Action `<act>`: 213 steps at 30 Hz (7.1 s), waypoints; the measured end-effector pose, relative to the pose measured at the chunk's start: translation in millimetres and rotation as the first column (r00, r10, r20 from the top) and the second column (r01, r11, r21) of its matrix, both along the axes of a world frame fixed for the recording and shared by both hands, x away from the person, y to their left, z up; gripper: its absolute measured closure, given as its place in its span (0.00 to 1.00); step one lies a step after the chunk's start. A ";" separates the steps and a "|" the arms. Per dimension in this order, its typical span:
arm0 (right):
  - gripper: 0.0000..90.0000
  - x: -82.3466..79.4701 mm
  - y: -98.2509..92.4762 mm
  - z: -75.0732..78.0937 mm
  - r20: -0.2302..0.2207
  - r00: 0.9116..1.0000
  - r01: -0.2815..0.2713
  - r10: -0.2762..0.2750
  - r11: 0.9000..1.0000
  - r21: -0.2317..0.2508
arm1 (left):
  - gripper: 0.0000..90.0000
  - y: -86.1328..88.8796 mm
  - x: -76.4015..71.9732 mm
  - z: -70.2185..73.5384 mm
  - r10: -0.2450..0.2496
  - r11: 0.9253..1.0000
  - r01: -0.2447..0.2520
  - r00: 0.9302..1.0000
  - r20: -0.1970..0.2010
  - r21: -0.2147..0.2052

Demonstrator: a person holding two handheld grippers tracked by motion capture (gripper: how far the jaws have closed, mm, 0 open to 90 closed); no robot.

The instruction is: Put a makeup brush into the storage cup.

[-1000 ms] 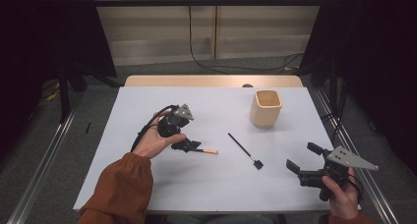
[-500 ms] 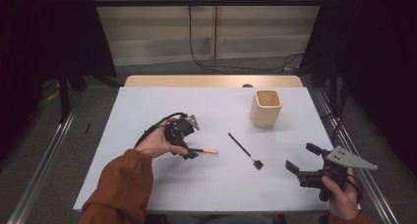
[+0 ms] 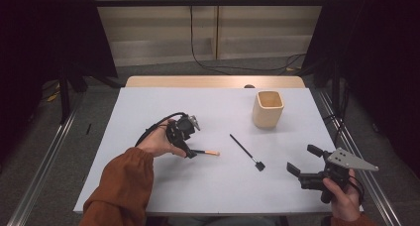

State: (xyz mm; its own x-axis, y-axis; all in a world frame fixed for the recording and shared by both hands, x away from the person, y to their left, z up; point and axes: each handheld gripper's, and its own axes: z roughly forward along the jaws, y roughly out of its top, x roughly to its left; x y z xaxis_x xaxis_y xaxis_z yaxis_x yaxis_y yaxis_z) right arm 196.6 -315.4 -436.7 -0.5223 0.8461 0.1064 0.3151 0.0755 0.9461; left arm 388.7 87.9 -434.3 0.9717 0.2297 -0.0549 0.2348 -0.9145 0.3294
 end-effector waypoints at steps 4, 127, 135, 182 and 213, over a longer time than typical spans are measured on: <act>0.00 -0.2 0.0 0.0 -0.001 1.000 -0.002 0.002 1.000 0.003 | 0.48 -2.0 1.3 -1.1 -0.027 0.999 0.026 0.999 0.024 0.023; 0.00 -0.9 2.1 -0.2 -0.009 1.000 -0.007 0.007 1.000 -0.006 | 0.93 67.8 -32.2 16.8 0.329 0.751 -0.305 0.942 -0.068 -0.586; 0.00 -0.9 2.3 -0.2 -0.009 1.000 -0.008 0.008 1.000 -0.008 | 0.93 66.7 -43.5 20.6 0.306 0.704 -0.267 0.950 -0.059 -0.658; 0.00 2.9 45.6 15.3 0.059 0.973 -0.227 0.225 0.973 0.034 | 0.93 62.3 -93.1 29.4 0.328 0.554 -0.180 0.944 0.014 -0.813; 0.06 55.1 135.8 43.8 0.076 0.895 -0.443 0.439 0.895 0.046 | 0.93 35.5 -98.3 21.8 0.274 0.576 -0.159 0.962 0.006 -0.802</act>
